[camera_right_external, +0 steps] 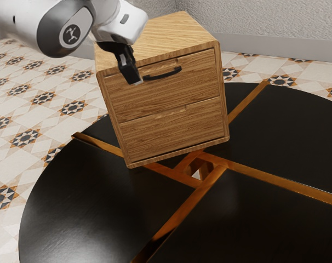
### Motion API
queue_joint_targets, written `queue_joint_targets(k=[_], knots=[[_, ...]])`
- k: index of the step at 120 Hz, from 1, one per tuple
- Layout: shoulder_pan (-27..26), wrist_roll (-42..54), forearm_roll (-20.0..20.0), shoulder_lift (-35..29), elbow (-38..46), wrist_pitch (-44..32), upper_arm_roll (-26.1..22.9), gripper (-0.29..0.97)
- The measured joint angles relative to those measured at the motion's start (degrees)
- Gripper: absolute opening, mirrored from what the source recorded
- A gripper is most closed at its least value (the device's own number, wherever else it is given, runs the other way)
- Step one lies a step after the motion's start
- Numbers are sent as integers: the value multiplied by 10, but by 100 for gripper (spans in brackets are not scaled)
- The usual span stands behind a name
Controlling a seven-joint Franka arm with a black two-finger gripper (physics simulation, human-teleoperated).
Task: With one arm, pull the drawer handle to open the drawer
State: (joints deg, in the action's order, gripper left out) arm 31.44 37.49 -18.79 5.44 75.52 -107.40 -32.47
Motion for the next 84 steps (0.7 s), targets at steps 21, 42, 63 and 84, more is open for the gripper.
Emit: queue_joint_targets(k=[21,42,63,84], knots=[[0,62,-7,7,20,-29,-16,68],[5,97,-9,27,28,-41,-17,68],[-23,112,-11,34,25,-47,-24,68],[-140,119,-19,50,17,-50,109,68]])
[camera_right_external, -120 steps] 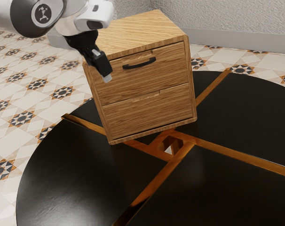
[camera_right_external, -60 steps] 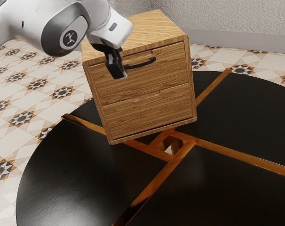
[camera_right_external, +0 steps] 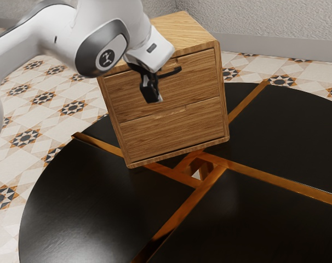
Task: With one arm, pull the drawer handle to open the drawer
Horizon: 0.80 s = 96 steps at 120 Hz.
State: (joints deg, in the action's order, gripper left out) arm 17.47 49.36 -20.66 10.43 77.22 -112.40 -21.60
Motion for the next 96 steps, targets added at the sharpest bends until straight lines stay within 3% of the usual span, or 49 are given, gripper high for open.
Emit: queue_joint_targets(k=[8,17,26,96], knots=[[-23,2,-1,2,-6,-1,26,68],[-82,4,-1,2,-8,-1,91,68],[-101,6,-1,2,-9,-2,119,68],[-105,6,6,65,-50,-10,139,69]])
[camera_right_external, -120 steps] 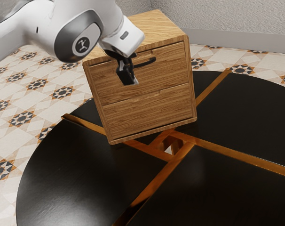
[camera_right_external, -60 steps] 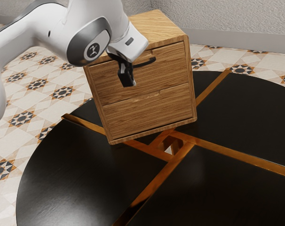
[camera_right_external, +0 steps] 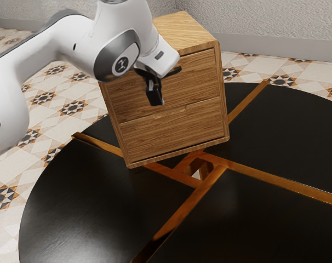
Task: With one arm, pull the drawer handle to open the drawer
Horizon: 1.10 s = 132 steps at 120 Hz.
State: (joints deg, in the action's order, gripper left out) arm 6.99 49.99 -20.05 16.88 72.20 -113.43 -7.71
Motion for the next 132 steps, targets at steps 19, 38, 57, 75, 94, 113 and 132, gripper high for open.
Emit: queue_joint_targets(k=[19,38,57,75,94,113,132], knots=[[-6,-7,21,0,2,0,-1,69],[-7,-15,30,1,8,1,-2,67],[-9,-20,33,-6,9,3,-8,50],[-10,-25,32,-40,40,3,-12,23],[-19,-31,33,-71,91,-2,-11,42],[-33,-41,34,-120,164,-32,-13,34],[-35,-50,35,-145,191,-54,-16,37]])
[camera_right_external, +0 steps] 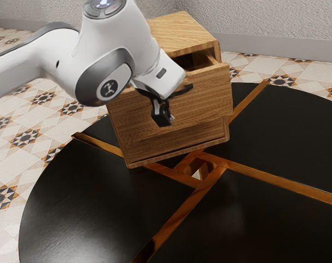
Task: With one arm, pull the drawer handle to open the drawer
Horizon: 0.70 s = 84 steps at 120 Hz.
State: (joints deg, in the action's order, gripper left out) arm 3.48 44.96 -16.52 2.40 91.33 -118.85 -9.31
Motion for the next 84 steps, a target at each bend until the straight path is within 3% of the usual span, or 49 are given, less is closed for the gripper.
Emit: queue_joint_targets(k=[42,54,68,84], knots=[[1,-20,5,-82,96,-30,-20,49],[6,-26,5,-106,119,-34,-34,41],[6,-33,5,-121,138,-36,-48,57],[10,-40,6,-143,158,-37,-65,56]])
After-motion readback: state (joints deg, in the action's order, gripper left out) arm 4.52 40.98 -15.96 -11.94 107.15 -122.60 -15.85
